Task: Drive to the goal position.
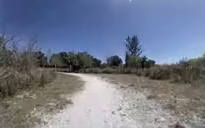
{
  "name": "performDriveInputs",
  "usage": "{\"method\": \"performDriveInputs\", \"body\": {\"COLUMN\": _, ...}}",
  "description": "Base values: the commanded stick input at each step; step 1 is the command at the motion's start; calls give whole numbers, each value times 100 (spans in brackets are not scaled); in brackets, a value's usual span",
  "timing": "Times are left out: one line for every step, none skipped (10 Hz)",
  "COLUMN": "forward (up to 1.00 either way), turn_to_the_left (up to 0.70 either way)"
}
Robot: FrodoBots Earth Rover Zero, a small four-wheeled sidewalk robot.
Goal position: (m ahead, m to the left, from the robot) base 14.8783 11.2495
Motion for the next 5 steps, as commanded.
{"method": "performDriveInputs", "body": {"forward": 70, "turn_to_the_left": 0}}
{"method": "performDriveInputs", "body": {"forward": 70, "turn_to_the_left": 0}}
{"method": "performDriveInputs", "body": {"forward": 70, "turn_to_the_left": 0}}
{"method": "performDriveInputs", "body": {"forward": 70, "turn_to_the_left": 0}}
{"method": "performDriveInputs", "body": {"forward": 70, "turn_to_the_left": 0}}
